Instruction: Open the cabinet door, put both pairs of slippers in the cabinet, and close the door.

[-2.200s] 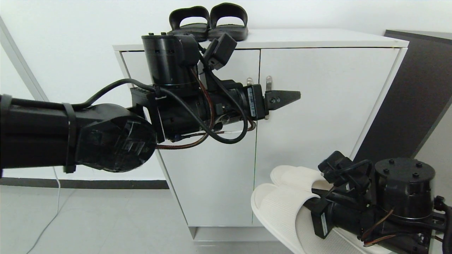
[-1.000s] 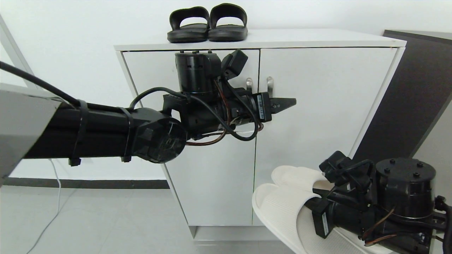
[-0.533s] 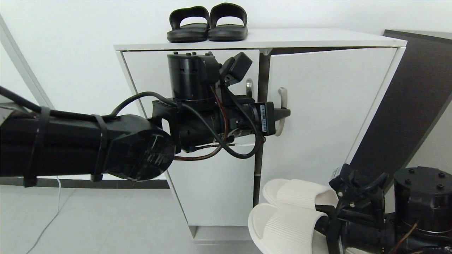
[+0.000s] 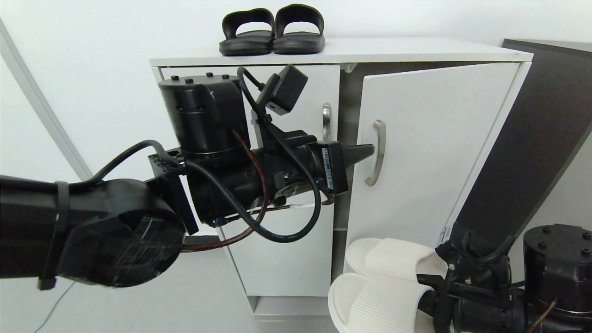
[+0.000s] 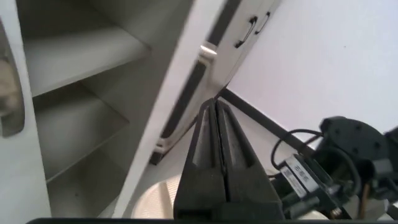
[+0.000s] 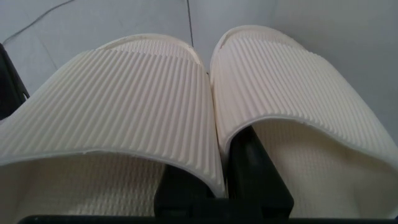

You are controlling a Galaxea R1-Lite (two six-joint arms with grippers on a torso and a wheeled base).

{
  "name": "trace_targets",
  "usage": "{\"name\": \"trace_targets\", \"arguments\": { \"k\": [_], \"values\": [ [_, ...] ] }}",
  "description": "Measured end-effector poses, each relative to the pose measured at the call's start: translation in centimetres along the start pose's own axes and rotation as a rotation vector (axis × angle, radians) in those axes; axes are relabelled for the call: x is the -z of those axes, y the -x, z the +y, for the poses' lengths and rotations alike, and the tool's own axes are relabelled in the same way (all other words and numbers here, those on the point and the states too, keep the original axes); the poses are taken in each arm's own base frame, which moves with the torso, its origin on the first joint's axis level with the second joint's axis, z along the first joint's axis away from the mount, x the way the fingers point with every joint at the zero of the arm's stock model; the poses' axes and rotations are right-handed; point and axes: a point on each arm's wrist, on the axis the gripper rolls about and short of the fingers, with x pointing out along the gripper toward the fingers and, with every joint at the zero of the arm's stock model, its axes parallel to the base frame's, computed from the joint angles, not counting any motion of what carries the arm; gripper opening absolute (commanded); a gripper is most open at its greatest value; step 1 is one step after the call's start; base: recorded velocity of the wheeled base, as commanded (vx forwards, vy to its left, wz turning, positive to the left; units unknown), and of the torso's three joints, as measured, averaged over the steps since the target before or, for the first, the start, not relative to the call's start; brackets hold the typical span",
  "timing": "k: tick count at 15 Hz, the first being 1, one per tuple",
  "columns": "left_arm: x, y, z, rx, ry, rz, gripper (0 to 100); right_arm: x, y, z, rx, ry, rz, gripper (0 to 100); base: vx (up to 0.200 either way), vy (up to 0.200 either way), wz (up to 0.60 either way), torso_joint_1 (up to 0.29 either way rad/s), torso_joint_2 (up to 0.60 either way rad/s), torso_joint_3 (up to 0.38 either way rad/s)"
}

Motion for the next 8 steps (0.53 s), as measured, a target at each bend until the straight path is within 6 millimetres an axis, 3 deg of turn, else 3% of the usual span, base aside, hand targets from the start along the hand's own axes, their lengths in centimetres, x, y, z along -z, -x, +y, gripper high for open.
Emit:
{"name": "trace_targets", "arguments": {
  "k": [4,8],
  "values": [
    [-0.4,1.7,1.6,-0.048,0.040,-0.057,0,0.1,0.0,0.2,-0.005,0.003,0.002,0,0.000,0.000,0.00,0.000,0.00,0.000],
    [-1.1,0.5,2.7,-0.053,0.049,-0.084,0,0.1,0.0,0.5,-0.017,0.008,0.002,0,0.000,0.000,0.00,0.000,0.00,0.000]
  ]
}}
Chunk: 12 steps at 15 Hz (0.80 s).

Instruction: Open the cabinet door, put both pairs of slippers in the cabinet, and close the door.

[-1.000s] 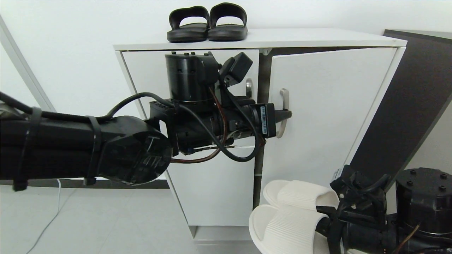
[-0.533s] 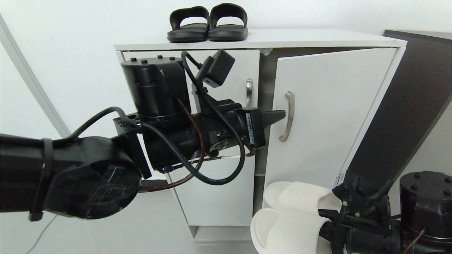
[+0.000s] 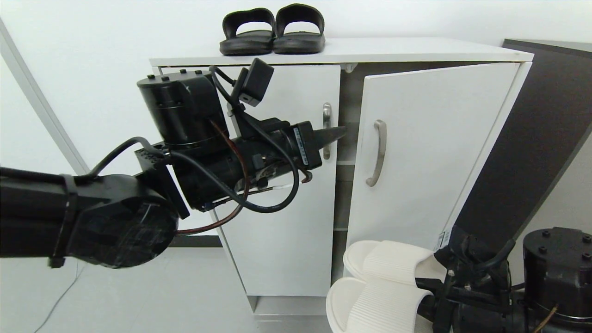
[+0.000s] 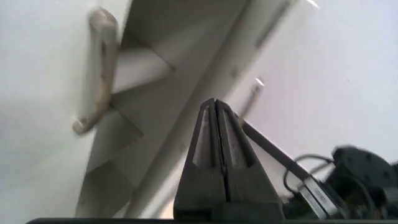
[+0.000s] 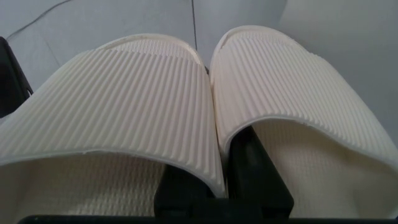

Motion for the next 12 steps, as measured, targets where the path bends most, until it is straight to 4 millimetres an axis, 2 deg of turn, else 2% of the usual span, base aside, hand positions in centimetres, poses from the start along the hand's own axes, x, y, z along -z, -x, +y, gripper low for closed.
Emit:
{"name": "trace_targets", "arguments": {
  "k": [7,12],
  "values": [
    [0.3,-4.4,2.4,-0.023,0.039,0.021,0,0.2,0.0,0.9,-0.037,0.011,0.010,0,0.000,0.000,0.00,0.000,0.00,0.000],
    [0.7,-5.5,2.3,-0.015,0.046,0.023,0,0.7,0.1,2.0,-0.086,0.021,0.027,0,-0.200,0.000,0.00,0.000,0.00,-0.001]
  ]
}}
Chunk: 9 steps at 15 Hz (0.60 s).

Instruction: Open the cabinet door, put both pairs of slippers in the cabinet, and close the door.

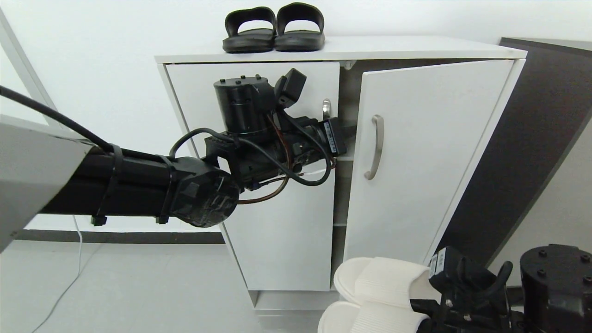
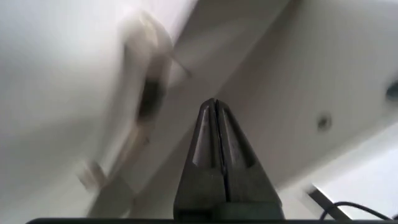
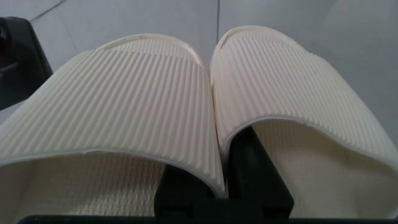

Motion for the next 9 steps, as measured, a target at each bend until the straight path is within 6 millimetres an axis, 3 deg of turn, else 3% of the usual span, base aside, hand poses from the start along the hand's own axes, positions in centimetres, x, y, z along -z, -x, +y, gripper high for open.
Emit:
{"name": "trace_targets", "arguments": {
  "k": [4,6,9],
  "values": [
    [1.9,-0.5,-3.3,0.111,-0.011,-0.007,0,0.5,0.4,1.2,-0.049,0.018,0.010,0,-0.200,0.000,0.00,0.001,0.00,0.005],
    [2.4,-0.6,-4.0,0.132,-0.010,-0.002,0,0.5,0.6,1.3,-0.051,0.021,0.005,0,0.000,0.000,0.00,0.000,0.00,0.000],
    [1.5,-0.1,-2.6,0.110,-0.026,-0.056,0,0.3,0.6,1.3,-0.049,0.021,-0.001,0,0.000,0.000,0.00,0.000,0.00,0.000]
  ]
}}
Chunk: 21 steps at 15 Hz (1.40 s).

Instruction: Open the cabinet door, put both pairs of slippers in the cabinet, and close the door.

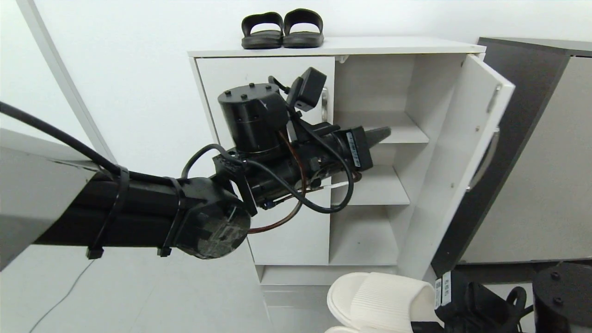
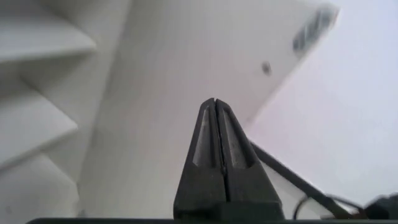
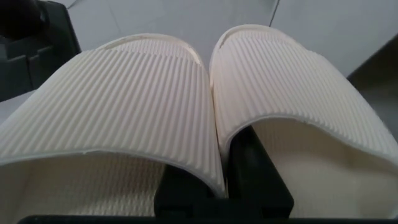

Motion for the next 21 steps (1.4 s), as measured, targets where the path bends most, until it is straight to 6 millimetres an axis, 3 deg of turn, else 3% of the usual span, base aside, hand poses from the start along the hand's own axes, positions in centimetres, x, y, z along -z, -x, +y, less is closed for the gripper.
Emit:
{"name": "trace_targets", "arguments": {
  "k": [3,7,10,13,16,18,21],
  "values": [
    [-0.8,1.5,1.6,-0.060,-0.003,-0.005,0,-0.7,-0.4,-0.7,0.077,-0.011,-0.012,0,0.000,0.000,0.00,0.000,0.00,0.000],
    [-2.1,6.4,0.8,-0.193,0.033,0.133,0,-3.0,-3.3,-3.3,0.433,-0.137,-0.050,0,0.000,0.000,0.00,0.000,0.00,0.000],
    [-5.1,13.4,-2.8,-0.480,-0.017,0.213,0,-4.7,-6.9,-6.6,0.754,-0.224,-0.091,0,0.000,0.000,0.00,0.000,0.00,0.000],
    [-6.7,21.2,-6.9,-0.776,-0.108,0.141,0,-4.3,-8.6,-9.1,0.856,-0.248,-0.071,0,0.000,0.000,0.00,0.000,0.00,0.000],
    [-4.5,29.2,-9.2,-1.075,-0.208,0.051,0,-3.6,-9.3,-9.7,0.869,-0.246,-0.045,0,0.000,0.000,0.00,0.000,0.00,0.000],
    [-0.7,34.2,-10.5,-1.284,-0.292,0.021,0,-3.2,-9.5,-9.7,0.869,-0.245,-0.029,0,0.000,0.000,0.00,0.000,0.00,0.000],
    [5.6,38.4,-11.9,-1.423,-0.373,-0.019,0,-2.5,-9.7,-9.6,0.865,-0.244,-0.006,0,0.000,0.000,0.00,0.000,0.00,0.000]
  ]
}}
